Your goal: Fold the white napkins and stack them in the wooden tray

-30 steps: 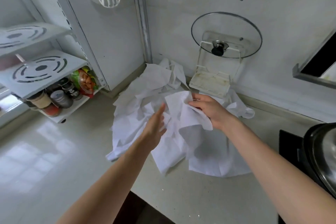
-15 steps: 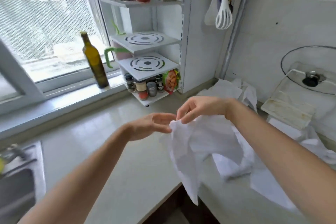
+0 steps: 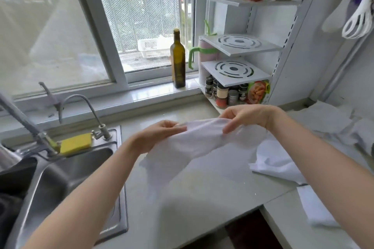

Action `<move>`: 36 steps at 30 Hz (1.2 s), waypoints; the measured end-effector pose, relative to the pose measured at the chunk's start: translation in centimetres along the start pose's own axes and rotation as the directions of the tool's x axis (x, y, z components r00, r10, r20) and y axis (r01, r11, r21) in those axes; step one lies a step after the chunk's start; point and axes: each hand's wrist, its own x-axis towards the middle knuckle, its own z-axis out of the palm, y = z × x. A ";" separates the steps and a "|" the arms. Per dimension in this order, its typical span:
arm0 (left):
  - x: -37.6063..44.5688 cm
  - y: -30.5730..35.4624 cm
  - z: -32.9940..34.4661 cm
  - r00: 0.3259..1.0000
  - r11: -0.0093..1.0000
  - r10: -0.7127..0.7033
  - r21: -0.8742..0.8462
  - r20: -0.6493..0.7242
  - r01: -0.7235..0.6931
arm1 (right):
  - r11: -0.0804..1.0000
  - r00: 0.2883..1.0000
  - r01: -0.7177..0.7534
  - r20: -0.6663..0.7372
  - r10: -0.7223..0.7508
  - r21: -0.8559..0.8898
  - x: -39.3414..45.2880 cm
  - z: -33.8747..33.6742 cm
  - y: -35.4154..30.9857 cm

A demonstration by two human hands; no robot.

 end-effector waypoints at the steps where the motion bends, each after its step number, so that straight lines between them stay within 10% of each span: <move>1: -0.6 0.1 -0.5 1.000 1.000 -0.019 0.017 -0.007 0.019 | 0.997 0.998 -0.055 0.038 0.057 -0.052 0.4 0.1 -0.2; 4: -1.6 0.2 -1.3 0.979 0.960 -0.202 0.194 -0.010 0.200 | 0.942 0.963 -0.244 0.059 0.264 -0.232 2.1 0.2 -0.5; 7: -0.9 -0.7 -1.5 0.910 0.691 -0.354 0.596 -0.215 0.409 | 0.829 0.927 -0.359 -0.062 0.369 -0.429 5.6 0.6 -0.4; 10: 0.7 -1.0 -2.3 0.851 0.308 -0.023 0.806 -0.524 0.505 | 0.681 0.898 -0.382 -0.424 0.115 -0.625 10.2 0.4 0.6; 13: 1.6 -0.7 -4.6 0.721 0.105 0.449 0.833 -0.528 0.544 | 0.682 0.715 -0.353 -0.655 -0.246 -0.641 12.9 -0.7 1.0; 19: 0.0 0.9 -6.8 0.605 -0.050 0.706 0.827 -0.368 0.560 | 0.439 0.493 -0.327 -0.547 -0.676 -0.837 13.0 -1.0 -0.6; 26: -0.3 -3.3 -5.5 0.694 -0.039 0.663 0.912 -0.282 0.408 | 0.400 0.680 -0.117 -0.366 -0.635 -0.909 12.0 -0.7 2.6; 30: 0.4 -8.6 -3.5 0.855 0.157 0.214 0.881 -0.472 0.447 | 0.401 0.928 -0.092 -0.224 -0.296 -0.911 12.3 2.4 6.6; 36: 0.6 -16.1 0.2 0.874 0.269 -0.160 0.831 -0.459 0.486 | 0.488 0.992 -0.128 -0.117 0.053 -0.864 13.3 6.4 12.0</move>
